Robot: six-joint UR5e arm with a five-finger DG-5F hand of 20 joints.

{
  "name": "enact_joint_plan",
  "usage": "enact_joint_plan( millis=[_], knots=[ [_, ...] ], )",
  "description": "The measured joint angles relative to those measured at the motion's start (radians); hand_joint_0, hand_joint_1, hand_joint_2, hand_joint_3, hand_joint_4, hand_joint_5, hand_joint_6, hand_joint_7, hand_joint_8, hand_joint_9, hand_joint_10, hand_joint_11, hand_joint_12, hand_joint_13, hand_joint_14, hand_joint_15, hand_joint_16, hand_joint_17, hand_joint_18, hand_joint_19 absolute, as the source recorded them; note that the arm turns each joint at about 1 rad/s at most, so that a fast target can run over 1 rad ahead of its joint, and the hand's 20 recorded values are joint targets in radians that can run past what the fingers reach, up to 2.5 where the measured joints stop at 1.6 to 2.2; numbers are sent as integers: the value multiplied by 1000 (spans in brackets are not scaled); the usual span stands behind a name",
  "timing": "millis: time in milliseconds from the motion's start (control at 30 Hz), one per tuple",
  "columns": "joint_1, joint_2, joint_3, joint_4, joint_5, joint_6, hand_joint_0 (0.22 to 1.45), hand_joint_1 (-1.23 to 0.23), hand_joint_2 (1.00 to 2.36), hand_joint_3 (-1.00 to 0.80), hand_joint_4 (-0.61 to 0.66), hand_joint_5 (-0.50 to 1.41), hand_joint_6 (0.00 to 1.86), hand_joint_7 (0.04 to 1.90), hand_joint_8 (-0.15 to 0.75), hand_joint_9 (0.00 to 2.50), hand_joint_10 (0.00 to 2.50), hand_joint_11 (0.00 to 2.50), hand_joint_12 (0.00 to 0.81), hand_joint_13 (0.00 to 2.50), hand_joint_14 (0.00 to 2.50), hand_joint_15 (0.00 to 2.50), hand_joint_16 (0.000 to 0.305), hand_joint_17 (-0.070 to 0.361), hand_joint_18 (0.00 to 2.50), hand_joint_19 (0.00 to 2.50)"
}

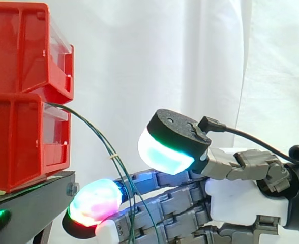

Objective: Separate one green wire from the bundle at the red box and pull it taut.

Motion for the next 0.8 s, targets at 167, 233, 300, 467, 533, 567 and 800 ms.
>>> enact_joint_plan(
  millis=[167,233,300,467,533,567,800],
  knots=[
    [-3,0,11,-25,-1,1,603,-631,1003,-464,307,-125,503,972,285,724,8,225,340,708,10,273,41,93,541,231],
    [-4,0,15,-34,-1,1,605,-631,1003,-462,302,-124,503,987,282,726,8,224,340,708,12,276,42,94,548,233],
    [-5,1,19,-41,-1,0,606,-631,1003,-460,298,-123,503,1000,285,726,8,226,340,712,10,277,42,94,548,239],
    [-9,7,22,-52,-1,-4,610,-634,1006,-442,274,-117,503,1070,286,728,8,239,339,713,10,281,42,95,557,248],
    [-9,11,22,-56,-1,-10,614,-636,1007,-435,258,-115,503,1106,284,726,8,232,341,716,12,289,42,95,563,255],
    [-10,13,22,-58,-1,-14,615,-636,1006,-433,248,-115,502,1122,284,728,9,251,341,717,10,289,42,95,563,255],
    [-10,25,23,-68,-1,-34,622,-646,1007,-419,216,-106,501,1220,283,730,9,257,341,721,10,288,43,97,578,268]
  ],
)
